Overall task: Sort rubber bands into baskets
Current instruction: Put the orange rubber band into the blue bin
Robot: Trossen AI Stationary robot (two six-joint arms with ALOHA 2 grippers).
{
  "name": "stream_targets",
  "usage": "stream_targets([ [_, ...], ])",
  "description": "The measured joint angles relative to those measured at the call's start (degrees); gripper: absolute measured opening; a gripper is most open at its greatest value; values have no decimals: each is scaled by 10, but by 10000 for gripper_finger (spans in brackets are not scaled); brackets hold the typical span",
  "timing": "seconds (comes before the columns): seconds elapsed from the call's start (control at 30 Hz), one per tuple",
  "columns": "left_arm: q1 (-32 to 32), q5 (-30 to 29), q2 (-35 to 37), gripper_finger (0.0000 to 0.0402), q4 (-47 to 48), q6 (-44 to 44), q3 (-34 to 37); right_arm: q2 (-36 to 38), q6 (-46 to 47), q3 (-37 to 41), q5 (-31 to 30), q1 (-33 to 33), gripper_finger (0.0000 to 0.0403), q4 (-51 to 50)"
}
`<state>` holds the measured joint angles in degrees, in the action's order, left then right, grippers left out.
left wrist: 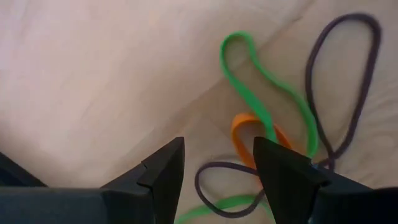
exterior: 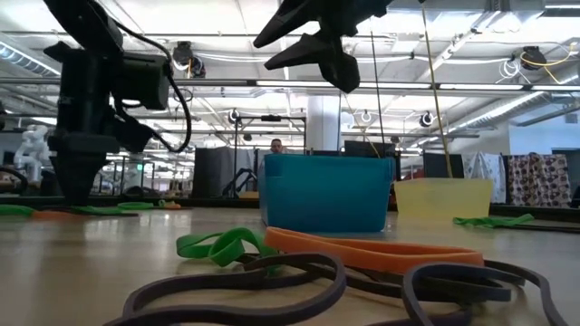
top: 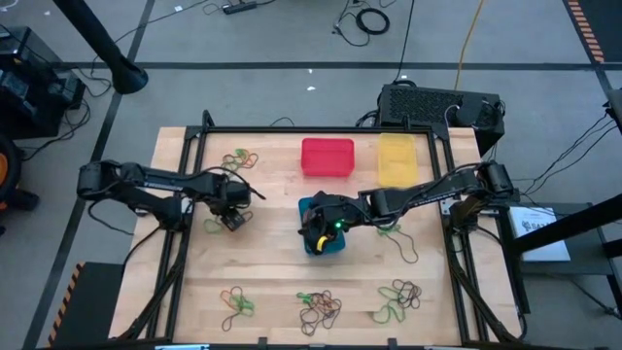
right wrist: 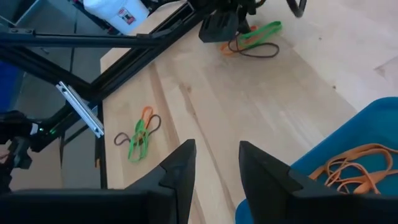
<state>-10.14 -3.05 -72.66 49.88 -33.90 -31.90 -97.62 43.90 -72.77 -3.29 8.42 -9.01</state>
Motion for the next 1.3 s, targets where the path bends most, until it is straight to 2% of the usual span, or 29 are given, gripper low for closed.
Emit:
stream_targets([
  [0.33, 18, -16, -34, 190, -34, 18, -1, 0, 4, 0, -14, 18, 116, 2],
  [0.43, 25, -15, -34, 155, -40, 18, -1, 3, -1, 0, -17, 31, 116, -1],
  [0.67, 33, -2, -34, 31, -55, 35, -1, 20, -2, 1, -43, 52, 116, -15],
  [0.73, 32, -2, -32, 10, -54, 44, -1, 28, -2, 1, -43, 55, 116, -33],
  [0.93, 33, -40, 5, 5, 10, 48, -26, 59, 0, 1, -43, 70, 116, -87],
  [1.3, 33, -49, 132, 2, 19, 59, -99, 92, 9, 0, -45, 82, 116, -167],
])
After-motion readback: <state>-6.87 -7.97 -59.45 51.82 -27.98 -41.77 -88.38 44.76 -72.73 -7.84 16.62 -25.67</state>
